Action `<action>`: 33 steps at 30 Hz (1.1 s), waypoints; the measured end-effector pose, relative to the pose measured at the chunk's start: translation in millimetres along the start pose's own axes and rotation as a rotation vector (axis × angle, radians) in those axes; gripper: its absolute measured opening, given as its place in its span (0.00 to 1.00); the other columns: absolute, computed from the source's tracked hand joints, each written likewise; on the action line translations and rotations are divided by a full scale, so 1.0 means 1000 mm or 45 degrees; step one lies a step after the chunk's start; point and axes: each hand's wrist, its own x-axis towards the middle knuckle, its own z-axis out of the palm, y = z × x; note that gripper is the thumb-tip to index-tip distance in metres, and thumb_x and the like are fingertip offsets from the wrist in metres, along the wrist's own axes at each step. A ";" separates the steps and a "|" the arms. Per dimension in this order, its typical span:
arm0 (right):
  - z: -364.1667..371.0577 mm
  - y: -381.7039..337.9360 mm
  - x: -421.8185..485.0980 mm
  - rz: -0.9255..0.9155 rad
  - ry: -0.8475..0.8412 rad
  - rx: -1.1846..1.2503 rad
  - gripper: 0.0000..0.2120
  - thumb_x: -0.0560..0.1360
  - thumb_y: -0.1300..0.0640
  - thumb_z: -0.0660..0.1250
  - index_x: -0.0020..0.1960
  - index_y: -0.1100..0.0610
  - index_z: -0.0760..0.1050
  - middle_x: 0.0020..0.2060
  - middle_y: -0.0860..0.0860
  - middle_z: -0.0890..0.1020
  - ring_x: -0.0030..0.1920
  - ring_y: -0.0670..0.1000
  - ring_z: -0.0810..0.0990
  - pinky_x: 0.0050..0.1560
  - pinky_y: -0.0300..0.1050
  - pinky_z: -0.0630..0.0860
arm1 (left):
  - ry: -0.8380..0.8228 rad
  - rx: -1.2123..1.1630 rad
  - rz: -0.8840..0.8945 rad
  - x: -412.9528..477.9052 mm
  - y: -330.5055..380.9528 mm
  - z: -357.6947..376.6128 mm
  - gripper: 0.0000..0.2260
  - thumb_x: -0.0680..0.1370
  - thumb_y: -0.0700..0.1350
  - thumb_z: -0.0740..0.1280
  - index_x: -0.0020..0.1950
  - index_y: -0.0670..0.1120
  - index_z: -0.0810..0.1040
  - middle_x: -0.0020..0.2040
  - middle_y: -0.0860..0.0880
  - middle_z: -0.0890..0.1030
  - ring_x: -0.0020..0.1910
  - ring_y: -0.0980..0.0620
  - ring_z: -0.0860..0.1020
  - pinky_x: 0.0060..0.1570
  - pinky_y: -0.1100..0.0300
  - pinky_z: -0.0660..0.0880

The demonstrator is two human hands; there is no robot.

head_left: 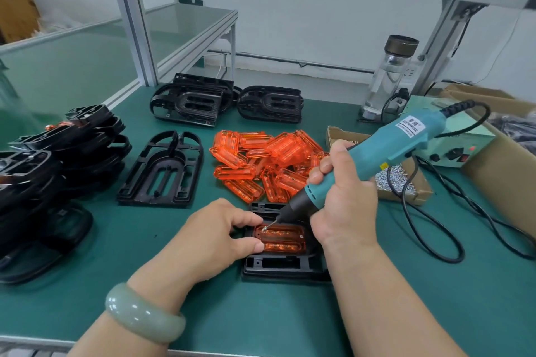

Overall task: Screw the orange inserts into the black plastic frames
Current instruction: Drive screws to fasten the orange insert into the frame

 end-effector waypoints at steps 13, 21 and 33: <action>0.007 -0.001 -0.002 0.014 -0.094 -0.060 0.08 0.79 0.63 0.65 0.42 0.54 0.72 0.26 0.48 0.71 0.24 0.46 0.70 0.27 0.37 0.69 | 0.002 0.014 -0.001 -0.001 -0.002 0.001 0.17 0.70 0.54 0.74 0.57 0.63 0.78 0.50 0.59 0.73 0.51 0.58 0.74 0.54 0.61 0.70; 0.011 -0.002 -0.005 -0.009 -0.157 -0.074 0.05 0.76 0.61 0.66 0.43 0.54 0.72 0.26 0.48 0.72 0.24 0.46 0.70 0.27 0.37 0.70 | 0.010 -0.002 0.012 -0.001 -0.004 0.001 0.17 0.69 0.54 0.74 0.56 0.64 0.78 0.49 0.60 0.73 0.51 0.59 0.74 0.53 0.61 0.70; 0.025 0.002 -0.010 -0.038 -0.437 -0.281 0.11 0.73 0.57 0.67 0.52 0.60 0.71 0.27 0.47 0.72 0.24 0.48 0.70 0.27 0.39 0.69 | -0.019 0.045 0.069 0.000 -0.001 -0.001 0.15 0.69 0.54 0.74 0.53 0.68 0.77 0.48 0.60 0.73 0.49 0.59 0.74 0.54 0.61 0.72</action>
